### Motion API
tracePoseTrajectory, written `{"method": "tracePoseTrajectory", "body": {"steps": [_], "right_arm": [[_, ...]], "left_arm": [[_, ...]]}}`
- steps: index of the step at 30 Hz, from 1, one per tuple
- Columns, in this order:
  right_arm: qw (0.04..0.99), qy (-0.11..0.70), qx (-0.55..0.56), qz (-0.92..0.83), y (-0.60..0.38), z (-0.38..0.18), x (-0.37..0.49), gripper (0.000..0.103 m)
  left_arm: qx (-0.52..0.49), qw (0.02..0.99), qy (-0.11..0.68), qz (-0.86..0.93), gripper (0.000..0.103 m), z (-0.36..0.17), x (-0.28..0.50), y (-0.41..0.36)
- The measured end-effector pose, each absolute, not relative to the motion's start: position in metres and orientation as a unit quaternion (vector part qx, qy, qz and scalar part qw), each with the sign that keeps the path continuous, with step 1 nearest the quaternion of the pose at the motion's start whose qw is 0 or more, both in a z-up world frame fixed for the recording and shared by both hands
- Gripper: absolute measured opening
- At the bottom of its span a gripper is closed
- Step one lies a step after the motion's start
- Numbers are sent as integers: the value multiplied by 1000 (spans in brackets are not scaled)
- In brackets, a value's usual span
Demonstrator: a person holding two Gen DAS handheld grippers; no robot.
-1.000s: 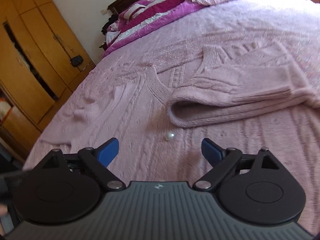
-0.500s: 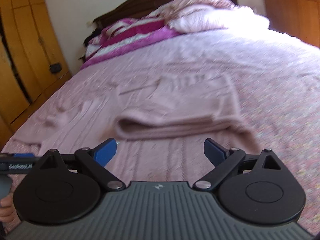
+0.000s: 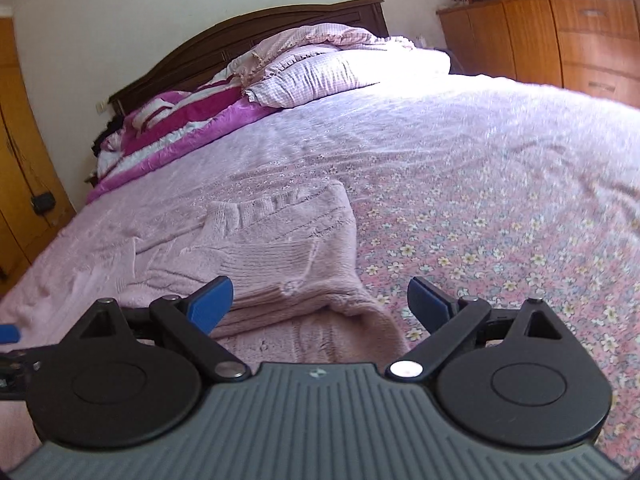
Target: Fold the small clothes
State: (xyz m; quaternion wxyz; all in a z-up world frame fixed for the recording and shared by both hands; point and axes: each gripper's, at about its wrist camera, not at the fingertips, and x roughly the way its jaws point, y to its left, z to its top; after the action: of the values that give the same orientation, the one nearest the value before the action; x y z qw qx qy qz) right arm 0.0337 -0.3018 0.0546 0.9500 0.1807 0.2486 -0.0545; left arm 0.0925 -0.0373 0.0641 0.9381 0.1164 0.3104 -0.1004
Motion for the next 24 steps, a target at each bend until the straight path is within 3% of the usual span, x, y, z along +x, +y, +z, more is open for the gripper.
{"method": "tracePoseTrajectory", "body": {"steps": [7, 11, 14, 24], "right_arm": [[948, 235, 205, -60, -326, 30, 34, 98], [951, 212, 217, -67, -327, 16, 30, 98], [948, 207, 231, -64, -332, 11, 30, 98], [947, 194, 254, -43, -338, 4, 34, 100]], "left_arm": [[147, 935, 271, -173, 99, 59, 103, -88], [169, 935, 250, -187, 72, 44, 106, -113], [167, 933, 246, -205, 61, 33, 108, -127], [221, 916, 215, -255, 60, 17, 105, -163]]}}
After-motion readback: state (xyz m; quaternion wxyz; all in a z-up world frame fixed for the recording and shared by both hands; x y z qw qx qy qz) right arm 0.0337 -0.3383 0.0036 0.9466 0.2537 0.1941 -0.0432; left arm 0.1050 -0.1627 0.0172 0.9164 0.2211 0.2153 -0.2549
